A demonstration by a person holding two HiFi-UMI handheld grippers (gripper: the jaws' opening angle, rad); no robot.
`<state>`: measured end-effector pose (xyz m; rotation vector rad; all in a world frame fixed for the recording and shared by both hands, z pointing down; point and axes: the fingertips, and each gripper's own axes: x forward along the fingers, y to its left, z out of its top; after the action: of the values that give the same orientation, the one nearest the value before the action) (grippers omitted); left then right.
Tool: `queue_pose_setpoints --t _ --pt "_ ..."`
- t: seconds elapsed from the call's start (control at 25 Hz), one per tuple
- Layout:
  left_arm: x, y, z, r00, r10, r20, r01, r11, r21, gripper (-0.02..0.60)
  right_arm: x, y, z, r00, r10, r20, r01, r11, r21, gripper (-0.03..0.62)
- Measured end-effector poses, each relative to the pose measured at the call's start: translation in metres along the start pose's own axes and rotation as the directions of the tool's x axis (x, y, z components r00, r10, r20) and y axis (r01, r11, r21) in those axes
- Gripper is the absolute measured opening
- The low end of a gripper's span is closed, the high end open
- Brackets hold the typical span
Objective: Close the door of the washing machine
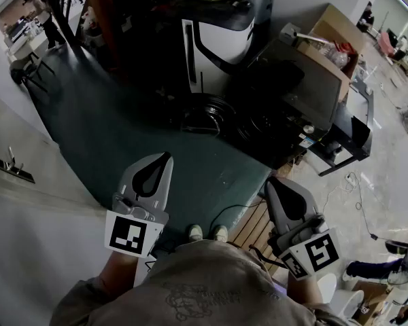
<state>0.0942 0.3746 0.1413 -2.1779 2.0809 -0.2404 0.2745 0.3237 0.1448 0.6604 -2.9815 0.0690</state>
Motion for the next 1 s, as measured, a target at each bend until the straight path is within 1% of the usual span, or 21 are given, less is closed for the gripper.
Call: queue_pose_setpoints --t 0.2,0.4,0.52,0.72,0.8,0.88,0.92,1.0 --pt "-0.003 0.011 -0.003 1.0 0.008 -0.002 -0.008 1.0 0.004 0.0 0.01 0.006 0.001 1.0 0.012 0.006 -0.012 1.0 0.009 0.028" --pt "-0.01 0.022 -0.01 1.0 0.026 -0.004 -0.026 1.0 -0.003 0.0 0.027 0.023 0.004 0.997 0.064 0.038 -0.066 0.996 0.055 0.028" --pt "-0.02 0.033 -0.014 0.999 0.044 -0.005 -0.044 0.999 -0.008 0.0 0.036 0.029 -0.006 0.998 0.068 -0.006 -0.068 0.997 0.033 0.028" --pt "-0.037 0.053 -0.023 0.997 0.074 -0.008 -0.074 0.997 -0.016 0.0 0.056 0.044 -0.013 0.996 0.085 -0.035 -0.083 0.995 0.06 0.028" --pt "-0.043 0.061 -0.028 0.996 0.083 -0.01 -0.083 0.996 -0.023 0.0 0.063 0.049 -0.018 0.996 0.075 -0.055 -0.071 0.995 0.069 0.028" --pt "-0.049 0.067 -0.036 0.996 0.088 -0.025 -0.089 0.996 -0.029 0.0 0.068 0.051 -0.023 0.996 0.043 -0.072 -0.037 0.996 0.085 0.029" --pt "-0.05 0.07 -0.04 0.995 0.09 -0.033 -0.091 0.995 -0.032 0.0 0.071 0.05 -0.026 0.996 0.029 -0.079 -0.021 0.995 0.097 0.041" --pt "-0.051 0.072 -0.044 0.995 0.092 -0.038 -0.094 0.995 -0.043 0.0 0.076 0.046 -0.029 0.996 0.009 -0.089 0.002 0.993 0.12 0.122"
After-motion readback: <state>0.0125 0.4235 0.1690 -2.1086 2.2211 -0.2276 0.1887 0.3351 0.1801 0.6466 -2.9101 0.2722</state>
